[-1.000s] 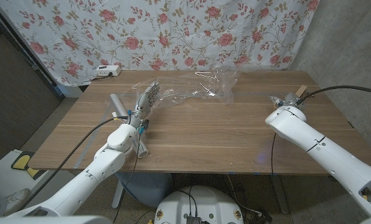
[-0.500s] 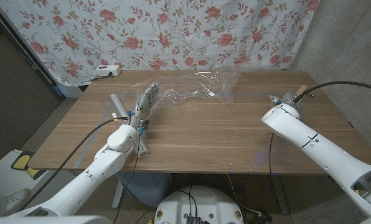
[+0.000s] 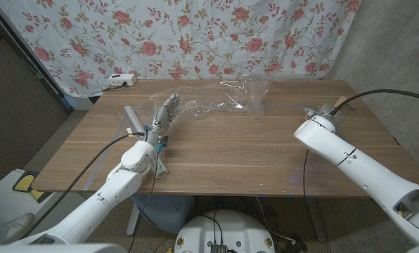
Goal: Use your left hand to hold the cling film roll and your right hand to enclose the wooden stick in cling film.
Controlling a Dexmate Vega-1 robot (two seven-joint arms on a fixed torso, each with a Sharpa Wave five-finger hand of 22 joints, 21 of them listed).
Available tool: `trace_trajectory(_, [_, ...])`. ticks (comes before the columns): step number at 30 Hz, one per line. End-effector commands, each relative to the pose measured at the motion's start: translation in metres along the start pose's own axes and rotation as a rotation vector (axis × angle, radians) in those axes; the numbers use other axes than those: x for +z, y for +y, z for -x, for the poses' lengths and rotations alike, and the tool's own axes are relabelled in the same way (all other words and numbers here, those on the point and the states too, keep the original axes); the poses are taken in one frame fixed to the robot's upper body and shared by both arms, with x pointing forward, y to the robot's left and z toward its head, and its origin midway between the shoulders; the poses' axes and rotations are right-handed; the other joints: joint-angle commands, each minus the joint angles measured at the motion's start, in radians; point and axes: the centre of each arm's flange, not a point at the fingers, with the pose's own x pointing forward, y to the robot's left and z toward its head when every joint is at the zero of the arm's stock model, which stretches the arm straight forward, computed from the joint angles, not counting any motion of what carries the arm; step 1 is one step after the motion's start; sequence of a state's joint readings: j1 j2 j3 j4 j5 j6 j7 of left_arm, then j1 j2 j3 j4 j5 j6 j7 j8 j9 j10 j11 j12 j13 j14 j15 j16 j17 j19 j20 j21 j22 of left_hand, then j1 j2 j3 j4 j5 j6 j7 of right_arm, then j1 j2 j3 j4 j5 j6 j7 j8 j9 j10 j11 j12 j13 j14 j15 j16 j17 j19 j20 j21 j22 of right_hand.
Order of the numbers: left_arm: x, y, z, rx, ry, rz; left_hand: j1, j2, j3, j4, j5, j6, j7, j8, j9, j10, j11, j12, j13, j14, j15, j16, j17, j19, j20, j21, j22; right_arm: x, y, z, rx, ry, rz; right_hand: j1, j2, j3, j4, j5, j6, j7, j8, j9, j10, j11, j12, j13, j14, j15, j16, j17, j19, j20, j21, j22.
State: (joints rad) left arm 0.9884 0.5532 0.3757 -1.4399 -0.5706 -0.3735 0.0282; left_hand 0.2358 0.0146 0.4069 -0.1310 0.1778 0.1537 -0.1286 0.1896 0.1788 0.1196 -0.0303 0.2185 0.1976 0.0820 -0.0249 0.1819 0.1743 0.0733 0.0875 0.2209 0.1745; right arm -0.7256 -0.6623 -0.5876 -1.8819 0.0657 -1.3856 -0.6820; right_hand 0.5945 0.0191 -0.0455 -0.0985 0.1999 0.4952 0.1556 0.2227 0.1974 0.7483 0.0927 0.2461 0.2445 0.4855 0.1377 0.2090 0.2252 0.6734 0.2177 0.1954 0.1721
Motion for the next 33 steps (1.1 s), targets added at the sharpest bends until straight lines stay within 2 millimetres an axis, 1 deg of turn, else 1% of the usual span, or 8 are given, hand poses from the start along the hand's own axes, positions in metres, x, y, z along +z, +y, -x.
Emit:
trace_trajectory(1, [-0.001,0.000,0.002,0.001,0.000,0.006,-0.001,0.010,0.001,-0.008,-0.001,0.003,-0.001,0.000,0.005,0.007,-0.001,-0.001,0.005,0.002,0.001,0.004,0.004,0.009,0.003,-0.002,0.003,-0.003,0.004,-0.003,0.020,0.018,0.016,-0.011,0.005,-0.001,0.004,0.001,0.013,0.014,0.004,0.003,0.018,-0.003,-0.001,0.003,-0.018,-0.002,-0.006,0.002,-0.022,0.000,-0.011,0.001])
trace_trajectory(2, [-0.001,0.000,0.002,0.000,0.001,0.003,-0.001,0.010,0.001,-0.008,-0.001,0.003,-0.001,0.000,0.005,0.008,-0.001,0.000,0.005,0.003,0.001,0.004,0.004,0.010,0.004,-0.002,0.003,-0.003,0.005,-0.004,0.023,0.021,0.016,-0.013,0.007,-0.001,0.004,0.001,0.013,0.015,0.003,0.003,0.025,-0.005,0.001,0.004,-0.029,-0.003,-0.006,0.002,-0.059,0.000,-0.023,0.000])
trace_trajectory(4, [-0.001,0.000,0.002,0.002,0.000,0.004,-0.001,0.010,0.001,-0.008,-0.001,0.004,0.000,0.000,0.005,0.007,0.001,0.000,0.005,0.002,0.001,0.004,0.004,0.010,0.003,-0.002,0.003,-0.003,0.007,-0.004,0.028,0.027,0.014,-0.013,0.008,-0.001,0.004,0.002,0.015,0.015,0.003,0.003,0.034,-0.005,0.002,0.006,-0.032,-0.011,-0.004,0.001,-0.089,0.001,-0.028,0.000])
trace_trajectory(13, [0.000,0.001,0.003,0.002,0.000,0.002,-0.002,0.010,0.001,-0.008,-0.001,0.003,0.000,0.000,0.005,0.008,-0.001,0.000,0.005,0.002,0.001,0.004,0.004,0.011,0.004,-0.005,0.003,-0.006,0.010,-0.008,0.031,0.042,0.025,-0.020,0.011,-0.003,0.007,0.002,0.029,0.017,0.006,0.003,0.050,-0.010,0.005,0.010,-0.059,-0.019,-0.005,0.001,-0.151,0.002,-0.031,-0.001])
trace_trajectory(19, [0.000,0.000,0.003,0.000,0.001,-0.002,-0.002,0.011,0.001,-0.008,-0.001,0.003,-0.001,0.000,0.005,0.008,-0.001,0.000,0.005,0.002,0.002,0.004,0.004,0.011,0.004,-0.006,0.003,-0.008,0.012,-0.010,0.032,0.052,0.031,-0.023,0.015,-0.003,0.009,0.002,0.039,0.023,0.008,0.003,0.065,-0.009,0.009,0.011,-0.061,-0.024,-0.002,0.001,-0.167,0.002,-0.028,0.000])
trace_trajectory(20, [0.001,0.000,0.003,0.000,0.000,-0.002,-0.002,0.011,0.001,-0.008,-0.001,0.003,-0.001,0.000,0.005,0.007,0.000,-0.001,0.005,0.001,0.001,0.004,0.004,0.012,0.003,-0.006,0.003,-0.008,0.012,-0.010,0.034,0.052,0.033,-0.025,0.018,-0.002,0.010,0.002,0.039,0.023,0.007,0.003,0.070,-0.010,0.009,0.012,-0.057,-0.037,0.001,0.001,-0.174,0.002,-0.027,0.000])
trace_trajectory(24, [0.001,0.000,0.003,0.000,-0.001,-0.004,-0.002,0.011,0.001,-0.008,-0.001,0.004,-0.001,0.000,0.005,0.008,0.001,0.000,0.005,0.002,0.001,0.004,0.004,0.012,0.003,-0.006,0.003,-0.009,0.013,-0.011,0.032,0.055,0.045,-0.028,0.020,-0.003,0.012,0.002,0.043,0.023,0.008,0.003,0.078,-0.018,0.011,0.013,-0.051,-0.045,0.007,0.001,-0.181,0.002,-0.024,0.000])
trace_trajectory(33, [-0.001,0.001,0.005,0.004,0.003,0.004,-0.002,0.011,0.001,-0.008,-0.001,0.004,-0.002,0.000,0.005,0.007,-0.001,-0.001,0.005,0.002,0.000,0.004,0.004,0.011,0.001,-0.008,0.003,-0.011,0.017,-0.012,0.047,0.077,0.065,-0.030,0.024,-0.002,0.013,0.001,0.047,0.023,0.007,0.003,0.094,-0.019,0.016,0.016,-0.047,-0.057,0.012,0.002,-0.187,0.001,-0.018,0.002])
